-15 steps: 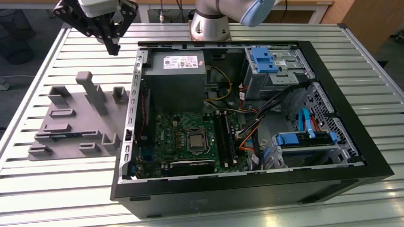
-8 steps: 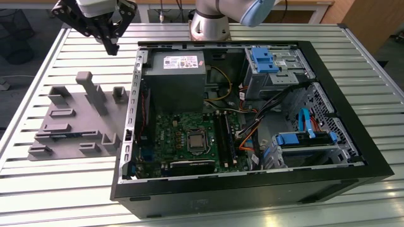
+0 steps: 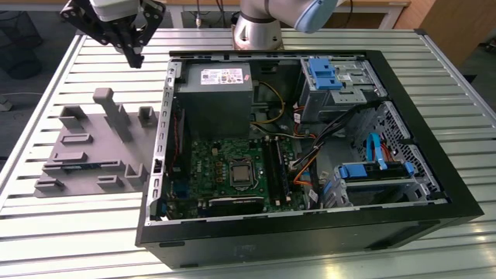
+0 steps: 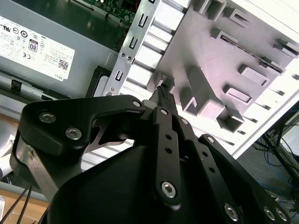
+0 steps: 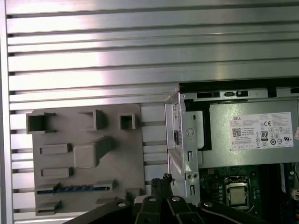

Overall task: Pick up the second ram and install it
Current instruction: 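Reach for the second ram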

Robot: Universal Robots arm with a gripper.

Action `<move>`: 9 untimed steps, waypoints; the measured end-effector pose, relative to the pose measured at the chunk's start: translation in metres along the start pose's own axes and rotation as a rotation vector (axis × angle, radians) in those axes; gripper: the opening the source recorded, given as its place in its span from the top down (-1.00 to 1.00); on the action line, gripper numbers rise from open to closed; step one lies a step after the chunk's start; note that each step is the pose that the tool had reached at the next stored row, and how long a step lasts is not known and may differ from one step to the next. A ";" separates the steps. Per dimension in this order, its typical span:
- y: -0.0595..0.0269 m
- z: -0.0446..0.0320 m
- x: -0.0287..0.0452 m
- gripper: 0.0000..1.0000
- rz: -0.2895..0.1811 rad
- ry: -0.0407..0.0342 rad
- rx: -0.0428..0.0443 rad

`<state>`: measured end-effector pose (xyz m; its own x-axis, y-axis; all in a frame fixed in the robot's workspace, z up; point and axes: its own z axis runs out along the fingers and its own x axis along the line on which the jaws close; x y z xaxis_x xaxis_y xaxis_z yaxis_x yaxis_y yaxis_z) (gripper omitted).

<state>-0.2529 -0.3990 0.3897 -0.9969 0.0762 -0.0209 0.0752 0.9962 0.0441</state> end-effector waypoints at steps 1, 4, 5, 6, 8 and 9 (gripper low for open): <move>-0.0001 0.0000 0.0008 0.79 0.000 0.0000 0.0000; -0.0003 0.0000 0.0040 0.79 0.000 0.0002 0.0001; -0.0004 0.0000 0.0054 0.79 0.000 0.0002 0.0000; -0.0006 0.0000 0.0071 0.79 0.000 0.0003 0.0000; -0.0009 -0.0001 0.0116 0.79 0.000 0.0005 0.0000; -0.0011 -0.0001 0.0139 0.79 0.000 0.0006 0.0000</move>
<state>-0.2669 -0.3990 0.3895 -0.9969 0.0763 -0.0203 0.0753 0.9962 0.0441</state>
